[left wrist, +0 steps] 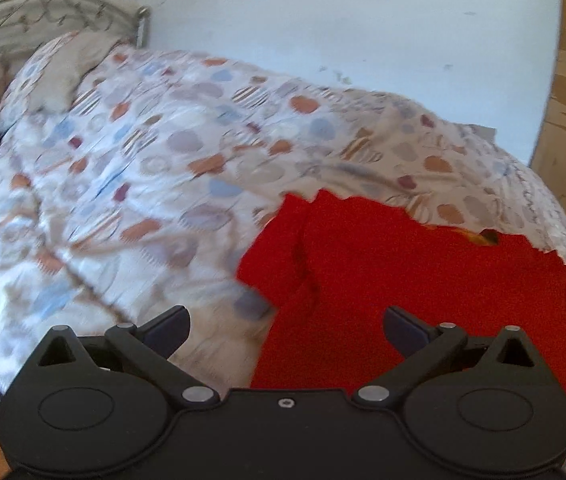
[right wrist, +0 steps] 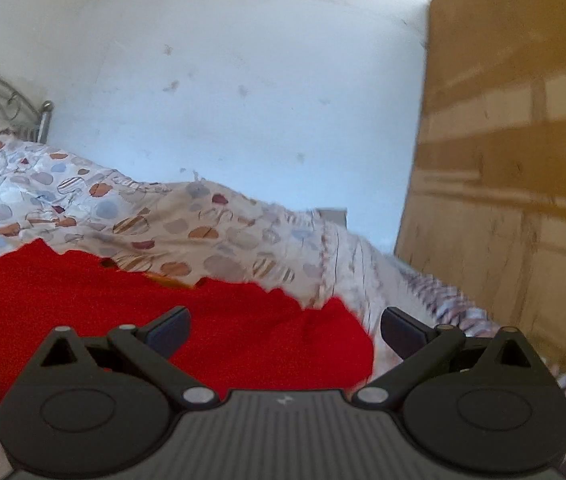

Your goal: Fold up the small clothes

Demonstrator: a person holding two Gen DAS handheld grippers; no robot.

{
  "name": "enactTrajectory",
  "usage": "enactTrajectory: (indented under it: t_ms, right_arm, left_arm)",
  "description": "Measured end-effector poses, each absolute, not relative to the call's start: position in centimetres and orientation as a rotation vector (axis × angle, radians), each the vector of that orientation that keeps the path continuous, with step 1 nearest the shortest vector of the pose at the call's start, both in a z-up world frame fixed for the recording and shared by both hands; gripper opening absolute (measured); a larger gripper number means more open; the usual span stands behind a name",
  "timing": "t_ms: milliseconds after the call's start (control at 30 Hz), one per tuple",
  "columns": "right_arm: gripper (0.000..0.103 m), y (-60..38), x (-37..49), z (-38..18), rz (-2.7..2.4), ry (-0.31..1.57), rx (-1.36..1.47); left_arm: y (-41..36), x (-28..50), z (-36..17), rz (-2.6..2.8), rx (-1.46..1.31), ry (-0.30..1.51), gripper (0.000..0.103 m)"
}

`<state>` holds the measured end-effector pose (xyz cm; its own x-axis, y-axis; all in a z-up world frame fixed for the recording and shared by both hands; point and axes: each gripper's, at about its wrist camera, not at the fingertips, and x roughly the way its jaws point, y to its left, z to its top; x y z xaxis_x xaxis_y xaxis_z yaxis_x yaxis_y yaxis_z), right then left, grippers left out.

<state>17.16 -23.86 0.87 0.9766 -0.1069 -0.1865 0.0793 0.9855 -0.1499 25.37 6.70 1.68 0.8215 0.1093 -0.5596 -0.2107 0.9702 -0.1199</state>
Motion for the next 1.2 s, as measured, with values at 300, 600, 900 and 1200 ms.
enactTrajectory:
  t_ms: [300,600,900,1200]
  right_arm:
    - [0.103,-22.4,10.9,-1.7,-0.042,0.244,-0.049]
    - [0.103,-21.5,12.5,-0.6,-0.035,0.239,-0.104]
    - [0.103,-21.1,12.3,-2.3,-0.018,0.306,-0.078]
    - [0.103,-20.6,13.9,-1.1,0.005,0.261,-0.115]
  left_arm:
    - [8.5,20.5,-0.4,0.214,-0.274,0.580,0.102]
    - [8.5,19.6,-0.8,0.206,-0.295,0.564,0.102]
    - [8.9,20.0,-1.4,0.234,-0.292,0.596,0.102]
    - [9.1,20.2,-1.6,0.266,-0.292,0.601,0.102]
